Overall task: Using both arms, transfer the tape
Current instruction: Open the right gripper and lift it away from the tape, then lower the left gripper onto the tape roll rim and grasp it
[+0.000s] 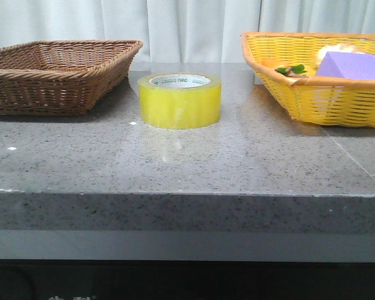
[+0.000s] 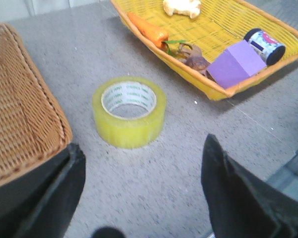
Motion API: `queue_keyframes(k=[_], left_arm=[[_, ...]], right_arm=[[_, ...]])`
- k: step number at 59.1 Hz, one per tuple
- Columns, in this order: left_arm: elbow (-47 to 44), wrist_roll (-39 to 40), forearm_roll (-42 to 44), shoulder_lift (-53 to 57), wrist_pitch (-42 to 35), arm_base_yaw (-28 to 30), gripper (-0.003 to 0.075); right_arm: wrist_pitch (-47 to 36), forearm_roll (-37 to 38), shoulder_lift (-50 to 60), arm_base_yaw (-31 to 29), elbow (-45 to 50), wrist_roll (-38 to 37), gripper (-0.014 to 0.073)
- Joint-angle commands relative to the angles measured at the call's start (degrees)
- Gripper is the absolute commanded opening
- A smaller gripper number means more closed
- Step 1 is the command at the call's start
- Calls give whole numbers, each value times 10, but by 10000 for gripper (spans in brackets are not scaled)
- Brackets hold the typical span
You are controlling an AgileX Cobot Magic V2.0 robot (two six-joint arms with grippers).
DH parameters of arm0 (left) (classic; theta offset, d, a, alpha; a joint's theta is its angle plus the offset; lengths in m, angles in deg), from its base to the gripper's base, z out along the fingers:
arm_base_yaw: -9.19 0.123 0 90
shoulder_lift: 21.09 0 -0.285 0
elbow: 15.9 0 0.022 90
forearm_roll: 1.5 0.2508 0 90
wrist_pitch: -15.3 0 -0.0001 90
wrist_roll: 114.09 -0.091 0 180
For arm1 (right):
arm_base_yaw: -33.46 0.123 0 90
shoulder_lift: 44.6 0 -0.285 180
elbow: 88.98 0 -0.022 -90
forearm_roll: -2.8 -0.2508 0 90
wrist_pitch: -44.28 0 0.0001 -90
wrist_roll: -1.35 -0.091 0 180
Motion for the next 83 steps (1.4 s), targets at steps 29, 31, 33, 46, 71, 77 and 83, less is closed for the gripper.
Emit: queue_keyframes(k=[29, 31, 33, 46, 71, 77, 83], left_arm=[[316, -211, 9, -250, 210, -5, 589], [333, -223, 5, -270, 219, -5, 589], [349, -234, 4, -290, 227, -5, 589], [454, -282, -2, -417, 269, -5, 589], [579, -290, -27, -586, 308, -5, 589], [592, -290, -48, -607, 311, -5, 585], [596, -290, -61, -623, 312, -4, 585]], right_arm=[[-38, -1, 8, -3, -14, -1, 414], [-38, -1, 8, -3, -14, -1, 414], [-38, -1, 8, -3, -14, -1, 414], [-38, -1, 8, -3, -14, -1, 414], [-38, -1, 8, -3, -14, -1, 414], [-38, -1, 8, -3, -14, -1, 414], [-38, -1, 8, -3, -14, -1, 414]])
